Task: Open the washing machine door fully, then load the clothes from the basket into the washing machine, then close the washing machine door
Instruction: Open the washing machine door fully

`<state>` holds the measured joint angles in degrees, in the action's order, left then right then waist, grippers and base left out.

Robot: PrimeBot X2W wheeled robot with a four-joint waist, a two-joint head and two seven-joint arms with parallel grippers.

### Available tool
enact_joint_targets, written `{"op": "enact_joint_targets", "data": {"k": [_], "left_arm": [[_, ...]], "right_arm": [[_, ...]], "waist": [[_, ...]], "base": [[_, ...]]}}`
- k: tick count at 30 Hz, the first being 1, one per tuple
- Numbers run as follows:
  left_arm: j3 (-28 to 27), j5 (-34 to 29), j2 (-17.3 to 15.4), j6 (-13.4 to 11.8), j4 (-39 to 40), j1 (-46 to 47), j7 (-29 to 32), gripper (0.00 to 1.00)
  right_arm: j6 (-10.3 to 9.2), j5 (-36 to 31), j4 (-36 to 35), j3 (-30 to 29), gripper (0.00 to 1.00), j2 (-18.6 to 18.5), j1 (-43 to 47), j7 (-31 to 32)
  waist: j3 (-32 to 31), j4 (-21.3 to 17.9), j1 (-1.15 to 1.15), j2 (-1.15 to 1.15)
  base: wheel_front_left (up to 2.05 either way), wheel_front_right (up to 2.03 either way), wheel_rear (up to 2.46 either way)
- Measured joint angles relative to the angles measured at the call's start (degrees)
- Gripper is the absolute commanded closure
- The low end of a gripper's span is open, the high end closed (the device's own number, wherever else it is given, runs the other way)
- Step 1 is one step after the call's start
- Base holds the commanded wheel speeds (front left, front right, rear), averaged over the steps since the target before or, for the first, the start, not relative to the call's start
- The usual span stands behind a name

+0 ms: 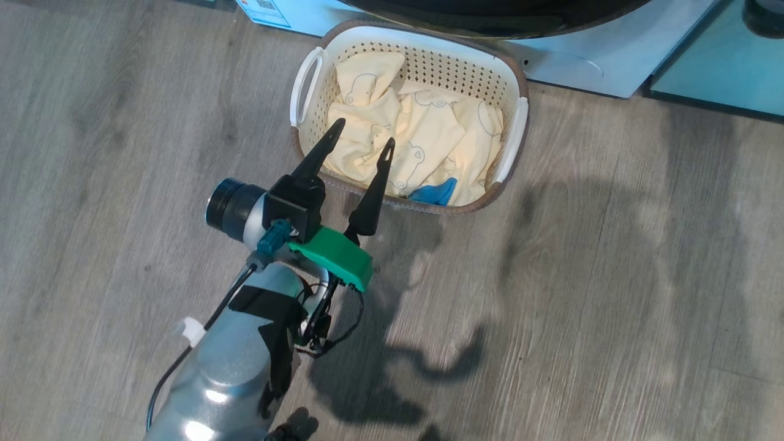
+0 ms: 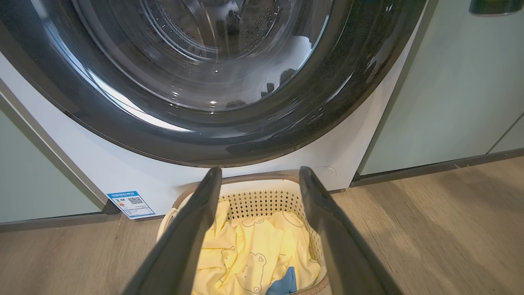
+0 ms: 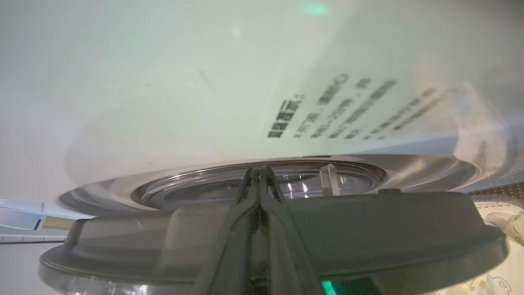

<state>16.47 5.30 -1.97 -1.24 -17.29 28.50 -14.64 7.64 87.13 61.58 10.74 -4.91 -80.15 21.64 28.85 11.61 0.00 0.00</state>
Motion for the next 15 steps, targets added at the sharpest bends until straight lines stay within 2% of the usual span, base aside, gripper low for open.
{"op": "enact_joint_targets", "data": {"k": [15], "left_arm": [[-0.01,0.32,0.03,-0.42,-0.10,-0.01,0.00,0.00]], "right_arm": [[0.00,0.55,0.02,1.74,1.00,-0.45,0.48,8.82]], "waist": [[-0.51,-0.64,0.00,0.00]], "base": [[0.00,0.00,0.00]]}}
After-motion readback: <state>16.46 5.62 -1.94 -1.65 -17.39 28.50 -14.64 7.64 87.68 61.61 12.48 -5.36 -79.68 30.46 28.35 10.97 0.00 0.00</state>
